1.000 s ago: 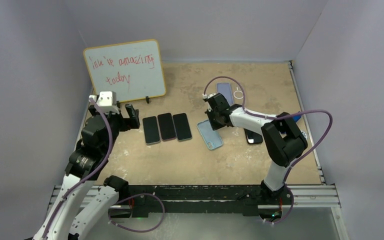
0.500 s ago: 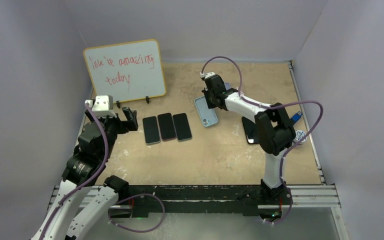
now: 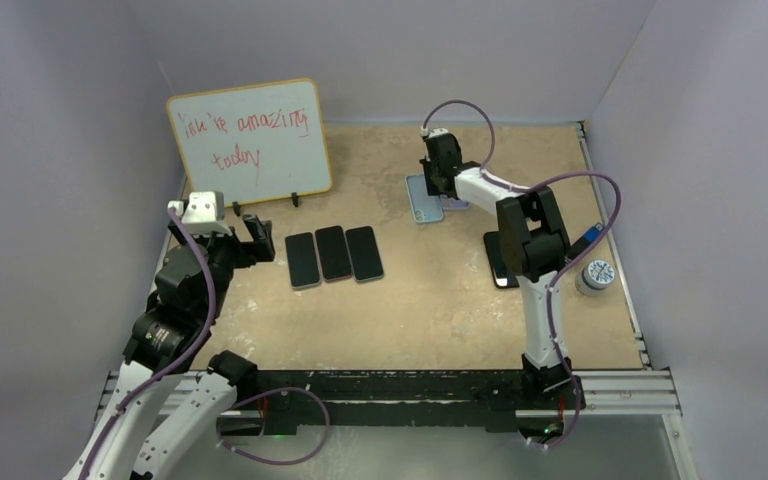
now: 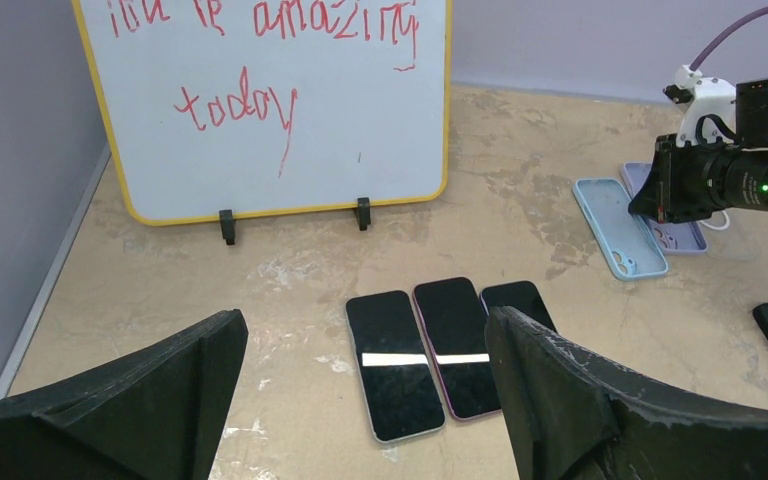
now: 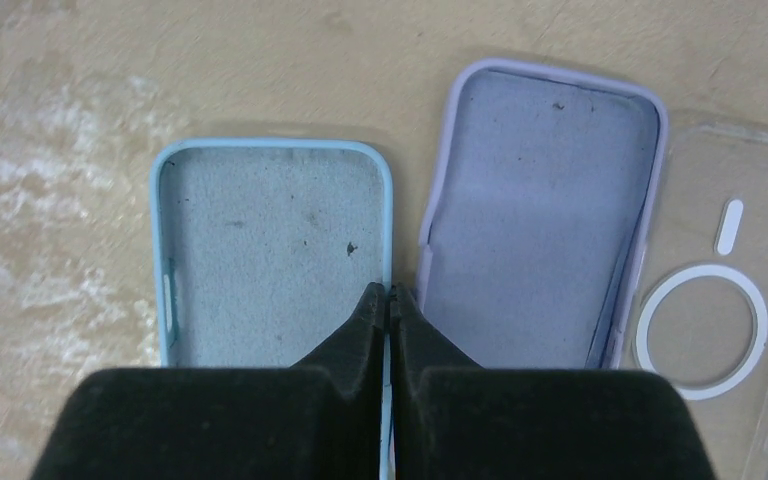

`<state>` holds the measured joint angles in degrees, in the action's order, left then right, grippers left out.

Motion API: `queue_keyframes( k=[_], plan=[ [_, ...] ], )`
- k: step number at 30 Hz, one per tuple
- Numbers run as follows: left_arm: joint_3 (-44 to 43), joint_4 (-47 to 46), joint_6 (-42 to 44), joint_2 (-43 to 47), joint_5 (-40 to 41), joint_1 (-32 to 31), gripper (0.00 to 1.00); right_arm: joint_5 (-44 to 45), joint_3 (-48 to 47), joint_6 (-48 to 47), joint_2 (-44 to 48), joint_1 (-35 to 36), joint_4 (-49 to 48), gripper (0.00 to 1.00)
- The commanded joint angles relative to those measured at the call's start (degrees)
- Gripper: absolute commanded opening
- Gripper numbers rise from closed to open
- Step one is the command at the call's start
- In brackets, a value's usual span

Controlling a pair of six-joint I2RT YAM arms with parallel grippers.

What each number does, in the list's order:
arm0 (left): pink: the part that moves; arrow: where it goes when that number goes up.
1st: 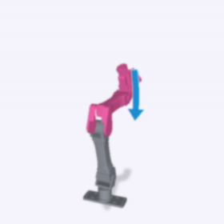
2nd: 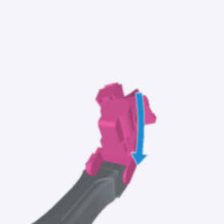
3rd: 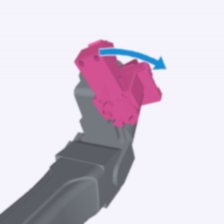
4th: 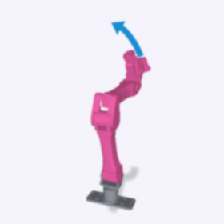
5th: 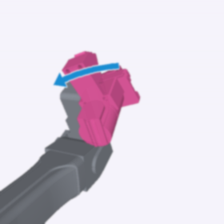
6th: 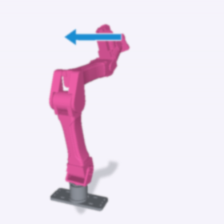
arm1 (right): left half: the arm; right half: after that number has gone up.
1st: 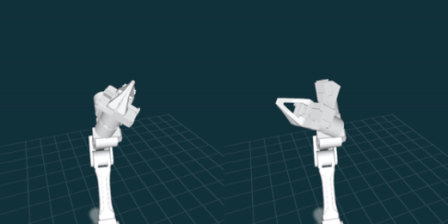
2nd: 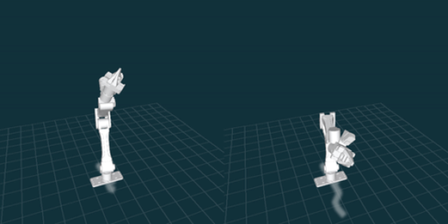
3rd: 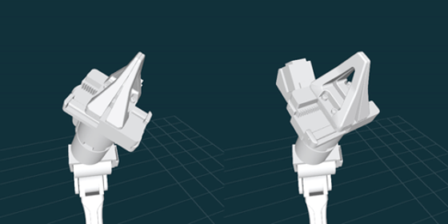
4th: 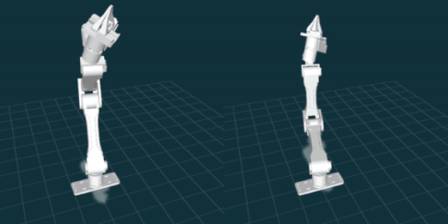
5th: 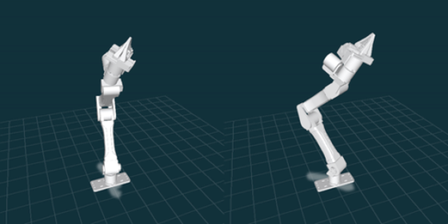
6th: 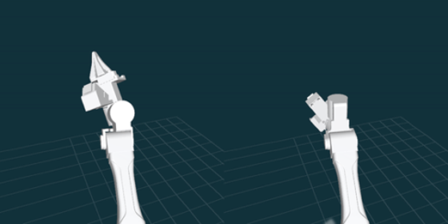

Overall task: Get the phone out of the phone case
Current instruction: Move the phone case to the center of the board.

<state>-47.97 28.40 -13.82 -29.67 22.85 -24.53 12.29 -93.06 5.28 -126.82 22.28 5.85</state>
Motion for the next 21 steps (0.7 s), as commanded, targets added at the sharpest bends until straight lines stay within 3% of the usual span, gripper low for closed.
queue_keyframes(
  k=[1,12,21],
  plan=[
    [0.2,-1.0,1.1,0.0,0.4,-0.3,0.94,-0.5,-4.1,-0.8,-0.9,-0.7,-3.2,0.00],
    [0.2,-0.9,1.2,-0.3,0.2,-0.3,0.94,2.9,-6.9,1.7,-3.2,-2.0,-3.8,0.00],
    [0.3,-0.9,1.2,-0.2,-0.1,-0.3,0.95,3.5,-6.8,2.9,-3.7,-3.0,-3.6,0.28]
  ],
)
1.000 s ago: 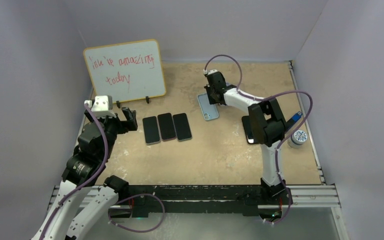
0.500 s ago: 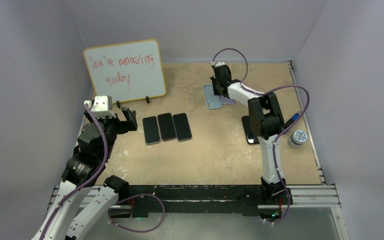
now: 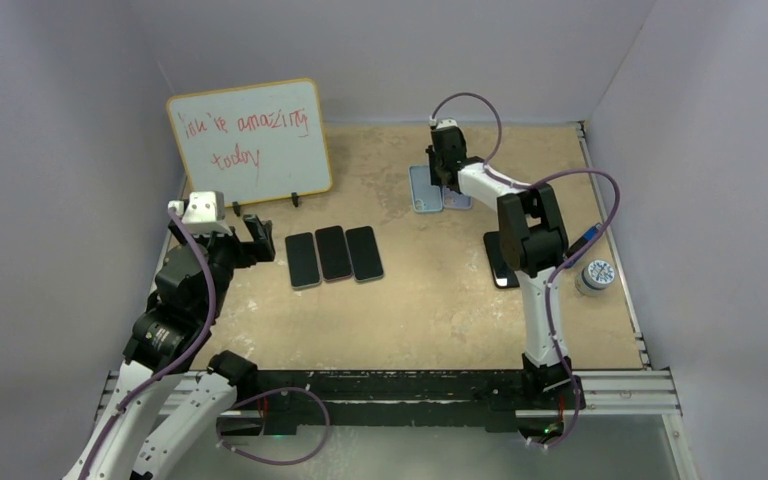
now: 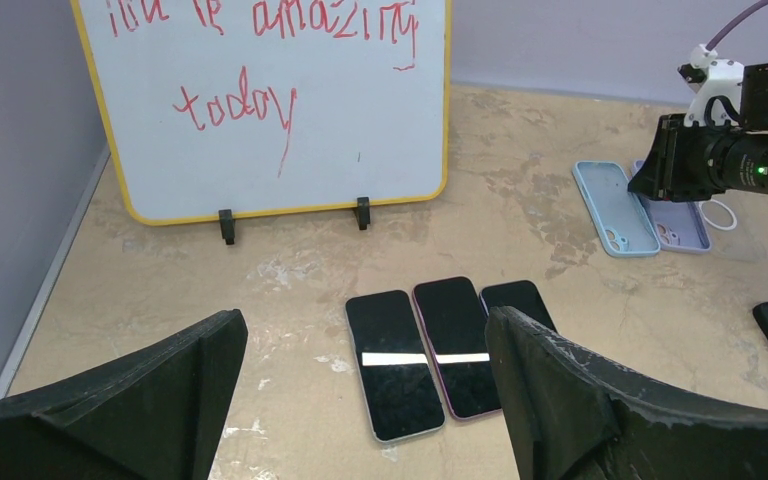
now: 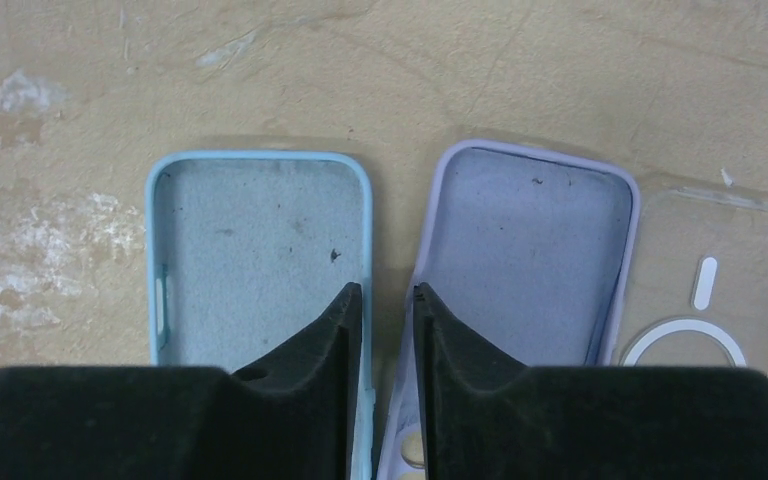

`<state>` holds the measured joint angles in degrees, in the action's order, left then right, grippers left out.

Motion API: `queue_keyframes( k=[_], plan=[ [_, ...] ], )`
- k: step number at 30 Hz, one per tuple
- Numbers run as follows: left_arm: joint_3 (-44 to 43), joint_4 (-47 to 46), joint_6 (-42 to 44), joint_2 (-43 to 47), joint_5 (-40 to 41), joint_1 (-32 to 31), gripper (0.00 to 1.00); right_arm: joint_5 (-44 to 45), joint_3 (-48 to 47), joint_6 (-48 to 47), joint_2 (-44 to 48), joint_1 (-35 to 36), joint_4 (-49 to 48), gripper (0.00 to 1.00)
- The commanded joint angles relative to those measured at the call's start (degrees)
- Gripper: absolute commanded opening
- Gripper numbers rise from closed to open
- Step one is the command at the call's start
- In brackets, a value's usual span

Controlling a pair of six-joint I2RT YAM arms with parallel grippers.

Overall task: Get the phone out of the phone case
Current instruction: Move the phone case to the center of the board.

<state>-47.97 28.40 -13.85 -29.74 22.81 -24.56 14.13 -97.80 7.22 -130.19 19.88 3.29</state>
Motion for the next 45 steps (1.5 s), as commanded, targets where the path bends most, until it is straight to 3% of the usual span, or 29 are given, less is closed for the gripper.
queue_keyframes(
  k=[1,8,13,18,22,25,33,45],
  plan=[
    [0.3,-1.0,1.2,-0.1,0.0,-0.3,0.95,1.8,-2.1,0.9,-0.2,-0.6,-0.8,0.31],
    [0.3,-0.9,1.2,-0.1,0.0,-0.3,0.95,-0.2,0.9,0.1,5.3,-0.7,-0.4,0.38],
    [0.3,-0.9,1.3,0.2,0.0,-0.3,0.95,-0.7,6.2,-1.3,13.6,-0.8,0.8,0.49],
    [0.4,-0.9,1.2,0.5,-0.3,-0.3,0.95,-0.4,13.2,-3.7,19.8,-1.4,1.1,0.66],
    [0.4,-1.0,1.2,0.7,-0.8,-0.4,0.95,-0.2,11.0,-5.3,17.4,-1.4,3.4,0.88],
    [0.5,-0.9,1.2,0.8,-0.3,-0.4,0.95,1.8,8.6,-6.7,14.5,-1.3,1.0,0.98],
    [0.5,-0.9,1.2,0.4,-0.2,-0.3,0.95,4.4,0.1,-7.0,4.3,-1.2,0.7,0.99],
    [0.5,-1.1,1.3,-0.1,-0.3,-0.3,0.95,11.5,-1.1,-9.8,1.1,-0.5,1.0,0.99]
  ],
)
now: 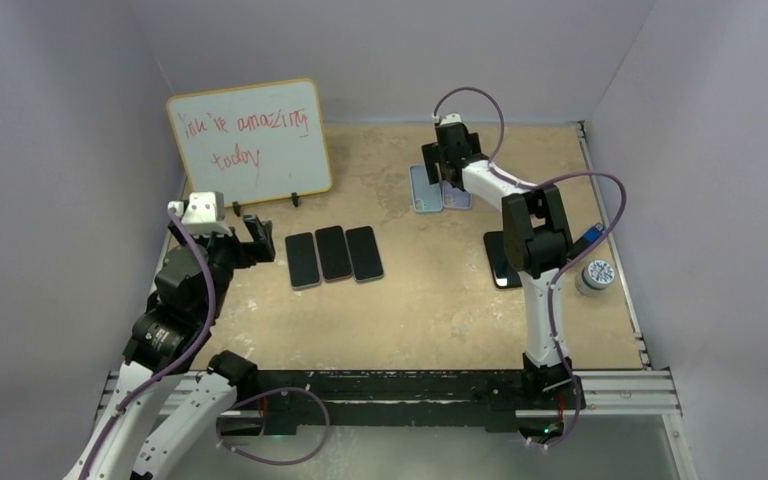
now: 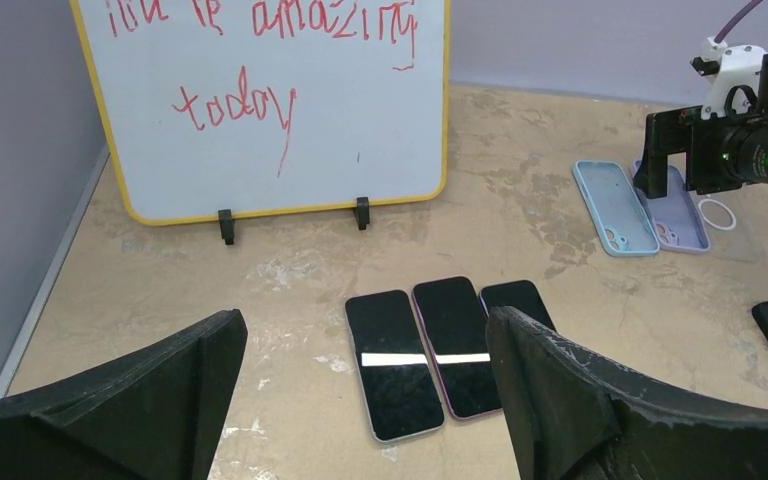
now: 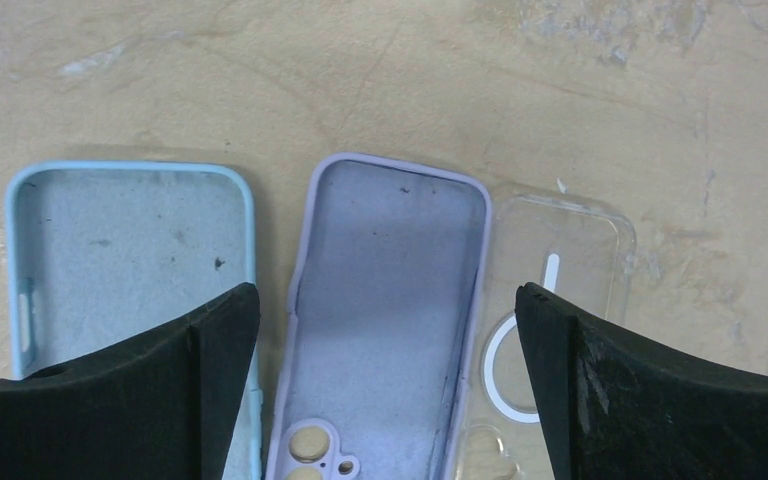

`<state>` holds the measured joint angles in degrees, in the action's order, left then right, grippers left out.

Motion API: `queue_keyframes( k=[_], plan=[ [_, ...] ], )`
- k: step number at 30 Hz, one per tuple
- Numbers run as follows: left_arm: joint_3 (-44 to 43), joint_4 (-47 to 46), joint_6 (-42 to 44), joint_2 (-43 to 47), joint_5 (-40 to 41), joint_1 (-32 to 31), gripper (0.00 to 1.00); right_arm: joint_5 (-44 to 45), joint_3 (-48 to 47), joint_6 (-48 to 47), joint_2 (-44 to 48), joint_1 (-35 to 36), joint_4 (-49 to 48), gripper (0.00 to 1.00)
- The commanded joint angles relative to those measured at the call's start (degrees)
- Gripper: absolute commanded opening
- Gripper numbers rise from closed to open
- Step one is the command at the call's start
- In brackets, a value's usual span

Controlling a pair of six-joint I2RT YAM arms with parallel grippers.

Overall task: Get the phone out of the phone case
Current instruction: Move the phone case to the center of the board, then pick up the phone at the center of the board.

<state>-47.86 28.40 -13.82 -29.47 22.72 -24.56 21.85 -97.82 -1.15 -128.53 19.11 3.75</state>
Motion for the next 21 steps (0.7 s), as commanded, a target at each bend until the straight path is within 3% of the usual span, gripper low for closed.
queue_keyframes(
  k=[1,12,21],
  plan=[
    [0.4,-1.1,1.2,-0.4,-0.3,-0.4,0.95,4.2,-0.7,-1.5,-0.4,0.3,0.3,0.99],
    [0.3,-1.1,1.2,-0.4,-0.2,-0.4,0.95,1.9,0.9,0.0,4.0,0.2,1.9,0.99],
    [0.5,-0.9,1.3,-0.1,0.1,-0.5,0.95,-5.5,12.0,7.8,17.1,-3.6,12.5,0.99]
  ],
)
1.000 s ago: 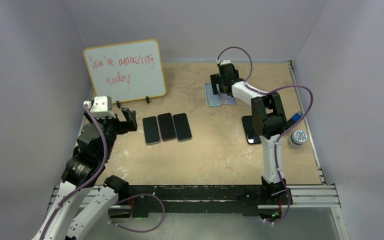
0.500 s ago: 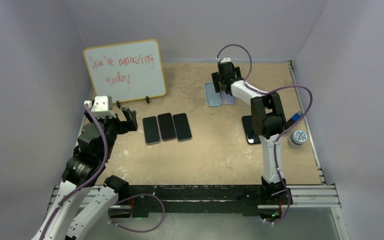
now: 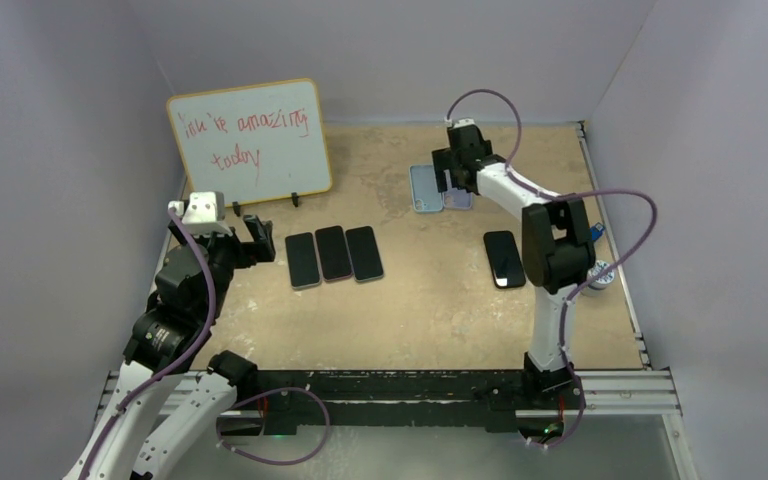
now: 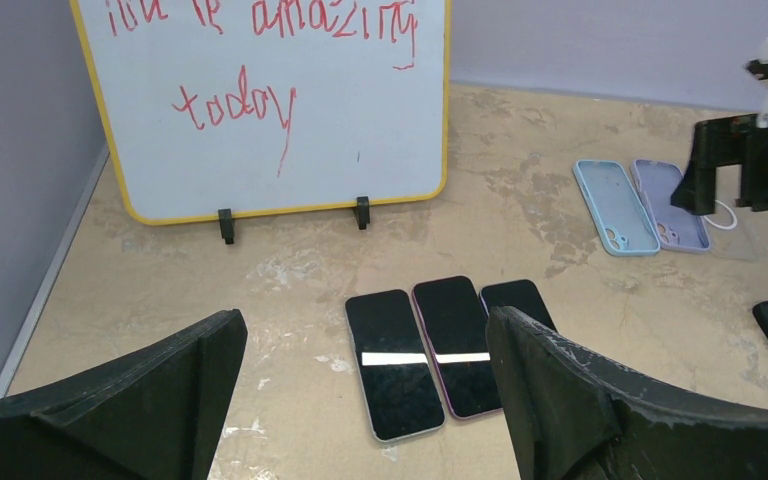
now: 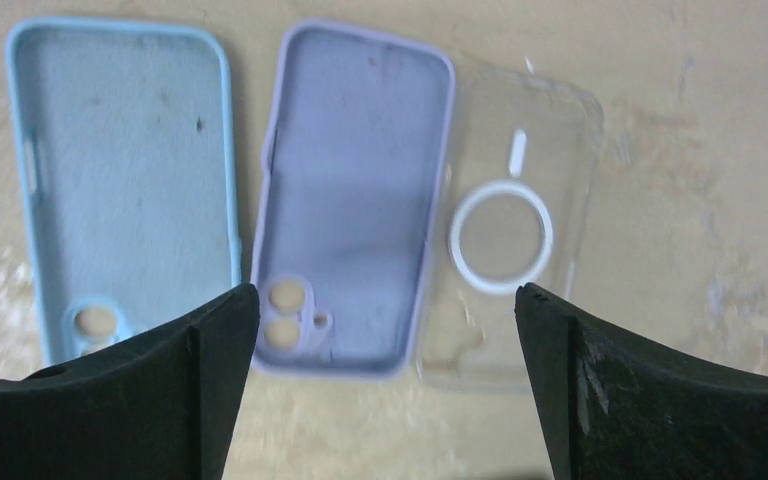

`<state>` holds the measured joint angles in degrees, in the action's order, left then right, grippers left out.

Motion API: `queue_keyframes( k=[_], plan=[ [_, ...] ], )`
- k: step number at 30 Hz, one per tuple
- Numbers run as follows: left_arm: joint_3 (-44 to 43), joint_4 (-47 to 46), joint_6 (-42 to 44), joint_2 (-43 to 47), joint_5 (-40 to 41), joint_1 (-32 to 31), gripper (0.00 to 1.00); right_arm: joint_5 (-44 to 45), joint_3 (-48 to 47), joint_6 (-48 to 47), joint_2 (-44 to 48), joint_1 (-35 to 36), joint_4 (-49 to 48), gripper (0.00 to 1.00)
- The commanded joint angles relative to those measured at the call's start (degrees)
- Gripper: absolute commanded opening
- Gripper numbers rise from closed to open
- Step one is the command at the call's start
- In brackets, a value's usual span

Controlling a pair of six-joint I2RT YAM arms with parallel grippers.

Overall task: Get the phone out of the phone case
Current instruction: Pick up the phone at the center of the board.

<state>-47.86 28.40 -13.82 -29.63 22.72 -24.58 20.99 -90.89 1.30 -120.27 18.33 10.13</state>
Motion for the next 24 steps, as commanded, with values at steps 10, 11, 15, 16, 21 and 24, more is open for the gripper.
queue_keyframes(
  k=[10,11,15,16,21,24],
  plan=[
    [0.5,-0.8,1.3,0.1,0.8,-1.6,0.96,-16.9,24.2,13.3,23.3,-13.5,10.7,0.99],
    [0.5,-0.8,1.3,0.0,0.8,-1.7,0.96,-18.1,25.7,13.6,24.4,-14.4,10.7,0.99],
    [0.5,-0.8,1.4,-0.3,0.8,-2.0,0.96,-20.9,31.1,14.0,27.6,-17.2,10.6,0.99],
    [0.6,-0.8,1.3,-0.4,0.8,-2.1,0.96,-22.2,32.0,14.0,27.9,-17.5,10.7,0.99],
    [0.6,-0.8,1.4,-0.7,0.9,-2.4,0.96,-24.4,35.5,14.0,28.5,-17.9,10.5,0.99],
    [0.6,-0.8,1.4,-0.8,0.9,-2.6,0.96,-24.9,36.1,13.8,28.2,-18.1,10.7,0.99]
  ],
)
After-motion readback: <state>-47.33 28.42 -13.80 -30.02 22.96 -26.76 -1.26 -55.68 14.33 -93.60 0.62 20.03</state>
